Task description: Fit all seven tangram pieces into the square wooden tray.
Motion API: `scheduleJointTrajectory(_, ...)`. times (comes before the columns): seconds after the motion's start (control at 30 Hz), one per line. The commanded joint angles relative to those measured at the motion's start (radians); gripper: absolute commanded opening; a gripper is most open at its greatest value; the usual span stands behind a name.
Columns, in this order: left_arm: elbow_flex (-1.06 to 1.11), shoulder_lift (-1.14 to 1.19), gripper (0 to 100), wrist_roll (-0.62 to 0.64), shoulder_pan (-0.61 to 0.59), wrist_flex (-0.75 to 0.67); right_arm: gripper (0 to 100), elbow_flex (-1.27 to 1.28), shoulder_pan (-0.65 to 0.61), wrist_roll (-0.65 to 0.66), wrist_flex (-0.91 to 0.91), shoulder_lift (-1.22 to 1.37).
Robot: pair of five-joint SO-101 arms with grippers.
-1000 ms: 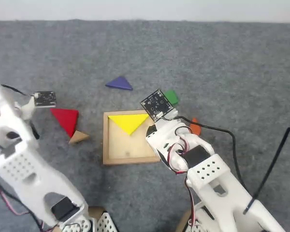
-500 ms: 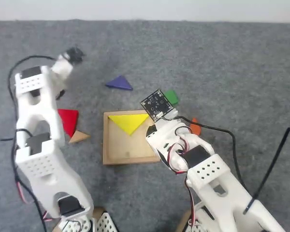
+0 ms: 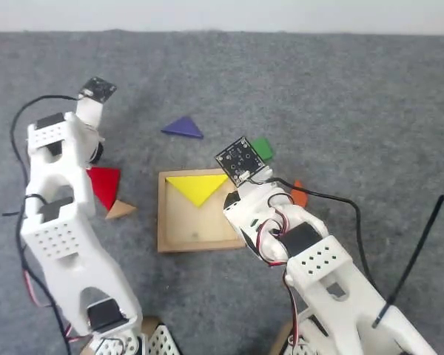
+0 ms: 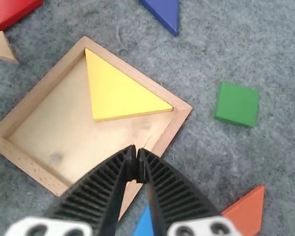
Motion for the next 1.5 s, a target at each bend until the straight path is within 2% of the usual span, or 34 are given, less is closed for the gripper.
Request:
scheduleJointTrajectory(0.0, 0.001, 0.005, 1, -0.124, -0.068, 0.143, 0.8, -0.009, -0.012, -0.005, -0.019, -0.039)
scheduleJointTrajectory(0.17, 0.001, 0.005, 1, -0.299, -0.106, 0.252, 0.8, -0.009, -0.012, -0.005, -0.019, -0.039)
scheduleJointTrajectory(0.4, 0.027, -0.003, 1, -0.462, -0.175, 0.354, 0.8, -0.009, -0.012, -0.009, -0.019, -0.039)
scheduleJointTrajectory(0.77, 0.295, -0.187, 1, -0.736, -0.304, 0.351, 0.8, -0.009, -0.012, -0.009, -0.019, -0.039)
scheduleJointTrajectory(0.93, 0.542, -0.394, 1, -0.876, -0.362, 0.252, 0.8, -0.009, -0.012, -0.011, -0.019, -0.038)
scheduleJointTrajectory(1.1, 0.763, -0.632, 1, -0.879, -0.325, 0.15, 0.8, -0.009, -0.012, -0.011, -0.019, -0.038)
scheduleJointTrajectory(1.3, 0.785, -0.829, 1, -0.868, -0.236, 0.161, 0.8, -0.009, -0.012, -0.011, -0.019, -0.038)
scheduleJointTrajectory(1.47, 0.765, -0.842, 7, -0.727, -0.1, 0.147, 0.8, -0.008, -0.012, -0.011, -0.019, -0.038)
